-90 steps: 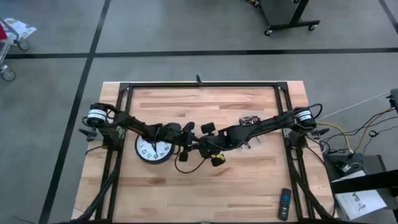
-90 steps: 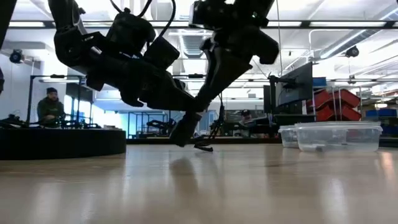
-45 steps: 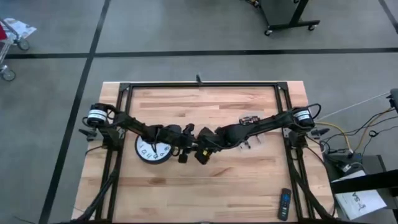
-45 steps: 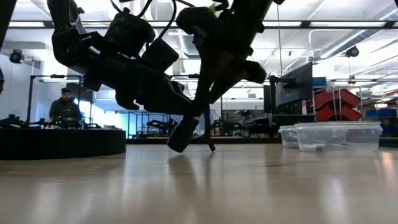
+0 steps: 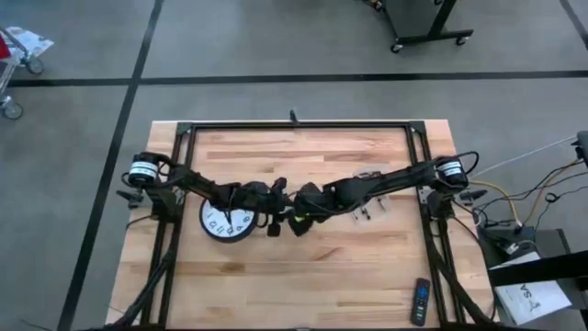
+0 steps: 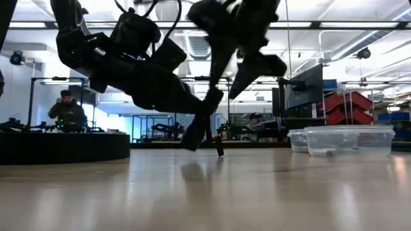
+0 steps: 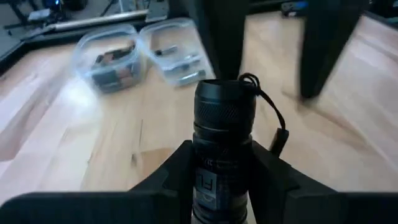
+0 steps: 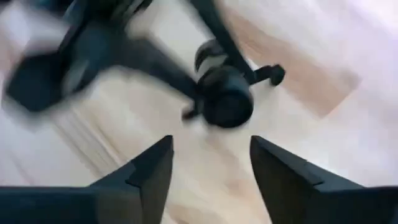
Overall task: Insert battery
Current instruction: Close the black battery compartment
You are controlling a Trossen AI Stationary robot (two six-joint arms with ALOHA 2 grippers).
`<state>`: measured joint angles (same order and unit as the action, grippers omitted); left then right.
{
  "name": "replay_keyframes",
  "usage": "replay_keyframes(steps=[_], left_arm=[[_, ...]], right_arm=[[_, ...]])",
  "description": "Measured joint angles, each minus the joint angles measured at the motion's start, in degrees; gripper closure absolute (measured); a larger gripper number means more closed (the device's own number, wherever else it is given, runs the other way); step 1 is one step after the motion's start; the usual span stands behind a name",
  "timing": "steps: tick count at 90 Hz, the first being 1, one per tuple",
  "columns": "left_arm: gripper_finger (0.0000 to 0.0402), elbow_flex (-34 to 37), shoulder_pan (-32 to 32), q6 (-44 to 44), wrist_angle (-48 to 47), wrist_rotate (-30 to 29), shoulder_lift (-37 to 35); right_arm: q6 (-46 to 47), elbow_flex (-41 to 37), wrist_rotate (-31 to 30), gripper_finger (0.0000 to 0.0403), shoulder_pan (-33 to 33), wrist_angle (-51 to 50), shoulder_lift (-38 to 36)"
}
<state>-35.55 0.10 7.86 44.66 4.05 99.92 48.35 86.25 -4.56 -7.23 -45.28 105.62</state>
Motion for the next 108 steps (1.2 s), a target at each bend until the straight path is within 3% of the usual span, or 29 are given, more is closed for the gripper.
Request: replay_keyframes(steps=[25, 46, 56, 108], left_arm=[[0.0311, 0.1, -0.1, -0.3, -0.2, 1.1, 0.0], [0.0312, 0.2, -0.1, -0.3, -0.6, 1.3, 0.0], [0.0312, 0.2, -0.1, -0.3, -0.7, 1.4, 0.0], [0.0312, 0.3, -0.1, -0.3, -1.0, 1.4, 0.0]], right_arm=[[-50.6, 3.4, -2.5, 0.0161, -1.8, -2.3, -0.8], [-75.5, 3.1, -11.6, 0.0163, -3.0, -2.2, 1.8], [-81.2, 3.0, -12.4, 0.0176, -3.0, -1.4, 2.6], [-89.3, 1.6, -11.9, 0.0244, -3.0, 2.5, 2.8]])
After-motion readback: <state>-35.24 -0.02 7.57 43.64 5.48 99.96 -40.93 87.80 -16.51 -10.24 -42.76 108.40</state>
